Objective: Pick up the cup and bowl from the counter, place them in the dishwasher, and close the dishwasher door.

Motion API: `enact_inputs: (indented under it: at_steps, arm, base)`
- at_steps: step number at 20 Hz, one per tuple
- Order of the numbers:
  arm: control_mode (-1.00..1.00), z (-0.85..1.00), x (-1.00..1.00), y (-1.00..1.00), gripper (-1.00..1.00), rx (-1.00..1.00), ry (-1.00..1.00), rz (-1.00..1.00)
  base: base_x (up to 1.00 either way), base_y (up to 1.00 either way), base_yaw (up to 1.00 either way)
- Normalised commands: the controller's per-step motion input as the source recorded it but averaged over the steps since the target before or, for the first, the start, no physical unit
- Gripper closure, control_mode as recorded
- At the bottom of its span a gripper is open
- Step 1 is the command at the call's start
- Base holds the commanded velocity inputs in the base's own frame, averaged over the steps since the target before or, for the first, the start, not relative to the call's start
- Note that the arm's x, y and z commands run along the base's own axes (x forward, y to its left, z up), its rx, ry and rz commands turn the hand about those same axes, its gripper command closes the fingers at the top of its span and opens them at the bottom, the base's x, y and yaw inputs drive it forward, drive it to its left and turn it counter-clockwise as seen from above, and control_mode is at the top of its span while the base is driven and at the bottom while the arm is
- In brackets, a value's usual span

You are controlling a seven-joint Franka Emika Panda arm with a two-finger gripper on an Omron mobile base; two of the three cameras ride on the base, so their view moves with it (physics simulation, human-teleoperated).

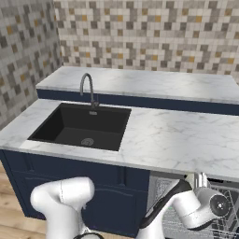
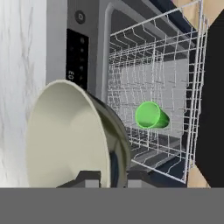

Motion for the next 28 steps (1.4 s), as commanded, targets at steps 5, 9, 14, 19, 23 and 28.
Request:
enact_inputs:
  at_steps: [5, 9, 14, 19, 23, 28]
  arm:
    - [-1.00, -0.23, 0.00, -0.13, 1.00, 0.00, 0.00, 0.01]
    - [-1.00, -0.39, 0.00, -0.36, 1.00, 0.00, 0.00, 0.04]
    - [-1.00, -0.29, 0.00, -0.40, 1.00, 0.00, 0.00, 0.03]
    - [-1.00, -0.38, 0.00, -0.31, 1.00, 0.00, 0.00, 0.03]
    - [-1.00, -0.42, 0.10, -0.20, 1.00, 0.00, 0.00, 0.04]
    - [-1.00, -0.22, 0.18, -0.12, 1.00, 0.00, 0.00, 0.02]
  base:
    - [0.00, 0.00, 0.00]
    - [0.00, 0.00, 0.00]
    - [0.00, 0.00, 0.00]
    - [0.00, 0.00, 0.00]
    - [0.00, 0.00, 0.00]
    - [0.00, 0.00, 0.00]
